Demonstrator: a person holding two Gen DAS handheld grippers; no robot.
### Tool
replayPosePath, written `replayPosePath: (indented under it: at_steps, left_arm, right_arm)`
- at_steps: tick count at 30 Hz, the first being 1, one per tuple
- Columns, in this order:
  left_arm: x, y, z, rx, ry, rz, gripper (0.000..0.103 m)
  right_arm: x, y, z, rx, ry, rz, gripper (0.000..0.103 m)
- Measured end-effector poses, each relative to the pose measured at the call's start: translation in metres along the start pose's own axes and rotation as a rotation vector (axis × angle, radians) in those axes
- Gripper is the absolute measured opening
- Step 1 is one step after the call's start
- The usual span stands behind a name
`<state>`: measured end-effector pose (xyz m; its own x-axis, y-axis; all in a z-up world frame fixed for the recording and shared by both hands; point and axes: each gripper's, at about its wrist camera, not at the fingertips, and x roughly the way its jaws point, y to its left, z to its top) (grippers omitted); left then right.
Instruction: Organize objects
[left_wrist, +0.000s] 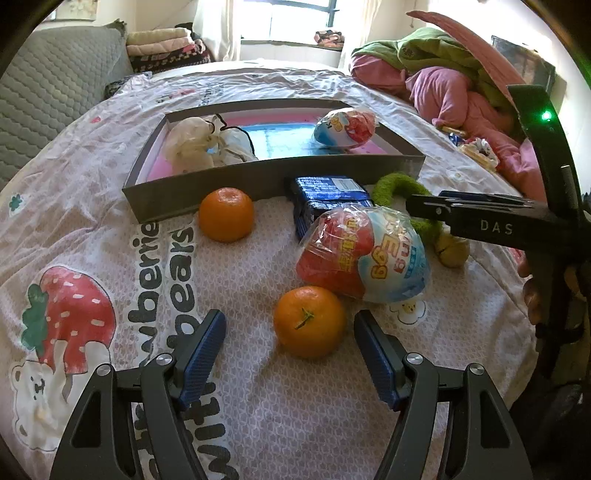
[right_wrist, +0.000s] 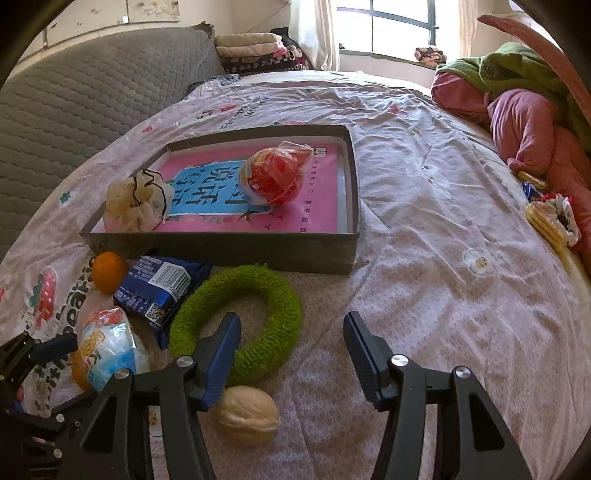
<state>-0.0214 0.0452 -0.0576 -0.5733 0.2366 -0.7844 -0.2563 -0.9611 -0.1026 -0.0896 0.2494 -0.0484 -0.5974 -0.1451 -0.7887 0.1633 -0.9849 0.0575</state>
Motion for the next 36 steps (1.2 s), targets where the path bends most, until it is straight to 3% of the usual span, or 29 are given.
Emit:
replayPosePath:
  at_steps: [7, 15, 18, 32, 36]
  left_arm:
    - [0.003, 0.000, 0.001, 0.000, 0.003, 0.008, 0.074]
    - [0.005, 0.002, 0.002, -0.008, -0.005, 0.007, 0.073]
    - [0.005, 0.004, 0.002, -0.010, -0.013, 0.005, 0.069]
    - [0.003, -0.006, 0.000, 0.027, -0.030, -0.052, 0.041]
    - [0.003, -0.005, 0.000, 0.025, -0.039, -0.060, 0.040]
  right_arm:
    - [0.008, 0.007, 0.001, -0.034, 0.014, -0.019, 0.046]
    - [0.006, 0.016, -0.003, -0.063, -0.015, -0.024, 0.025]
    - [0.006, 0.013, -0.004, -0.044, -0.022, -0.010, 0.022]
    - [0.002, 0.012, -0.006, -0.037, -0.044, 0.003, 0.019]
    - [0.000, 0.012, -0.006, -0.036, -0.056, 0.004, 0.017]
